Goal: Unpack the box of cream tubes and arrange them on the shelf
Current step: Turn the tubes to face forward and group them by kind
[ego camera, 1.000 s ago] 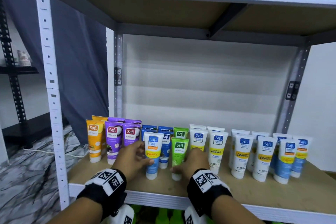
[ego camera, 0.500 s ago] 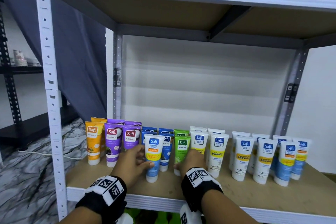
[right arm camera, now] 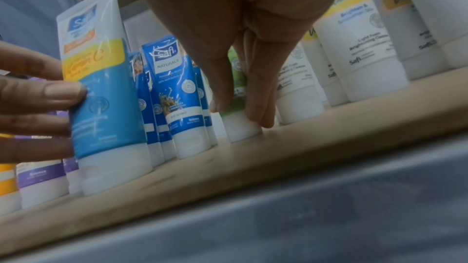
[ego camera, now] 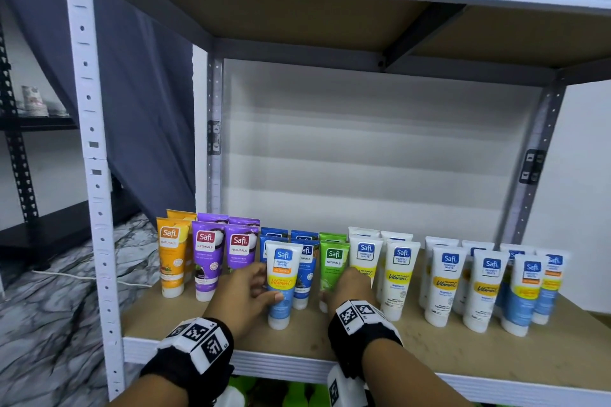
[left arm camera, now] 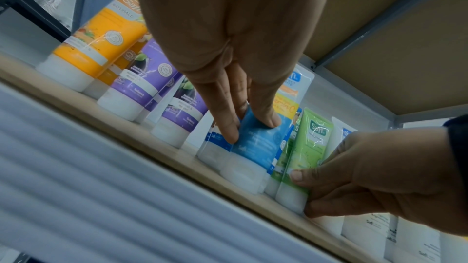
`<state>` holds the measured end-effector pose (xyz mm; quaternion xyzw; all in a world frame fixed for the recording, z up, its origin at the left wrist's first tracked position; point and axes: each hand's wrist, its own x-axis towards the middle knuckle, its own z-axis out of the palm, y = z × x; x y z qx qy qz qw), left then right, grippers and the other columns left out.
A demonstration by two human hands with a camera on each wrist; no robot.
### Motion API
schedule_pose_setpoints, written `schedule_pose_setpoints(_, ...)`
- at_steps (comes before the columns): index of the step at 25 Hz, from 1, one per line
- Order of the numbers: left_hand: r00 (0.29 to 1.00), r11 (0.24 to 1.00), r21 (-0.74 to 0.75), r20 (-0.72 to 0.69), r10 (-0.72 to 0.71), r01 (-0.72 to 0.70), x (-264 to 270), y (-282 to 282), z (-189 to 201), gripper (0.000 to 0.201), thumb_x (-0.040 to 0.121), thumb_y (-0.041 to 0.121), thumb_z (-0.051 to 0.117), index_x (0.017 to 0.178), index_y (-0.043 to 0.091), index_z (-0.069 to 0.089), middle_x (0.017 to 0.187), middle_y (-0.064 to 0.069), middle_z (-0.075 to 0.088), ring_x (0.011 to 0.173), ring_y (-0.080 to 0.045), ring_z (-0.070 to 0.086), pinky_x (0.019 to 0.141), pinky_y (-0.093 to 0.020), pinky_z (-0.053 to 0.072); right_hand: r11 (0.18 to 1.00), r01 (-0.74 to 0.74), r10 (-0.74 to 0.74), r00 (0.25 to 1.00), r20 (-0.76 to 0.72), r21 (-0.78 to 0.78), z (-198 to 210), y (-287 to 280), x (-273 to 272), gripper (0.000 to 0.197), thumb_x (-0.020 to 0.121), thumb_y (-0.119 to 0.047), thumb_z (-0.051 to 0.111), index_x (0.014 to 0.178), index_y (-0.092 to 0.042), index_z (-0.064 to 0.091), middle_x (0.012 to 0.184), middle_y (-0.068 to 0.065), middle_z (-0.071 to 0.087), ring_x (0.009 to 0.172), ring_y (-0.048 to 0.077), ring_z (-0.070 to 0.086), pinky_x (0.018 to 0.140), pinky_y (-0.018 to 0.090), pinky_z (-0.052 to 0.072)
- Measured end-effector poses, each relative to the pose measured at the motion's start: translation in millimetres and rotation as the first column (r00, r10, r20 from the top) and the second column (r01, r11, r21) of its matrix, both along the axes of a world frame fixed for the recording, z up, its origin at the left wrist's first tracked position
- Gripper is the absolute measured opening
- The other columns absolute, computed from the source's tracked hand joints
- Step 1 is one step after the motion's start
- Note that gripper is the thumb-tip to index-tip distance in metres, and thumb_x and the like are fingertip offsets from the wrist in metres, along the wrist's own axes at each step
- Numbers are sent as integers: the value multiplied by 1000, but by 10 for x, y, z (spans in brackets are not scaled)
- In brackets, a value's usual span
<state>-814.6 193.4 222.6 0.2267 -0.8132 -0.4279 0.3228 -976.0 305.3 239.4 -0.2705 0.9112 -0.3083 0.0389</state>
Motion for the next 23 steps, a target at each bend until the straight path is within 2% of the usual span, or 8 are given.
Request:
schedule_pose_setpoints(5,1000,1000,-18,10,-2,2,-3,-7,9,39,78,16,78,112,23,61,105,11,70,98,0,64,79,-8,49,1000,-14,14,1000,7,-2,-15,-19,-30,24,82,-15,73,104,-6,66,110,10,69,103,24,67,84,29,55)
schedule_pose_setpoints(9,1000,1000,-20,9,5,-5,3,-3,14,38,78,16,78,111,23,62,104,12,70,97,1,65,83,-12,52,1000,-20,20,1000,13,0,-21,-36,-39,27,79,-16,75,103,-6,67,108,10,70,101,25,68,86,32,56)
schedule_pose_setpoints(11,1000,1000,-28,15,5,-4,2,-1,15,38,77,16,78,111,22,62,103,12,70,95,1,65,80,-10,52,1000,-19,19,1000,9,10,-12,-29,-33,31,77,-19,77,104,-7,66,109,10,69,103,25,67,87,32,55)
schedule_pose_setpoints(15,998,999,-30,52,18,-17,4,-29,37,41,75,19,80,113,21,62,105,10,70,95,0,65,81,-13,52,998,-49,48,999,5,47,0,42,-43,38,74,-26,80,104,-11,63,109,6,68,103,24,66,81,26,53)
schedule_pose_setpoints(17,997,999,-28,72,22,-20,-19,-36,53,44,73,20,82,113,19,63,107,8,71,97,-3,66,84,-18,52,995,-79,79,997,9,62,2,109,-79,39,71,-28,82,102,-13,63,110,5,68,102,23,66,79,24,52)
schedule_pose_setpoints(19,997,1000,-14,83,6,-4,-64,-7,57,44,71,20,83,111,19,64,106,7,71,98,-3,65,86,-23,54,988,-112,114,993,-11,108,23,189,-109,44,73,-28,82,109,-11,63,115,7,67,107,22,65,83,24,50)
schedule_pose_setpoints(21,996,1000,9,82,-19,19,-153,65,49,41,69,21,85,104,22,66,101,7,73,96,-4,67,89,-33,55,973,-147,156,987,-35,180,41,323,-146,50,74,-30,80,115,-8,61,119,9,64,111,23,62,85,25,50)
schedule_pose_setpoints(23,996,999,24,78,-51,49,-283,179,21,38,66,21,86,99,23,67,96,8,74,94,-6,69,89,-39,55,946,-201,218,975,-41,255,39,522,-175,47,74,-33,78,111,-8,65,114,9,66,106,23,64,79,24,50)
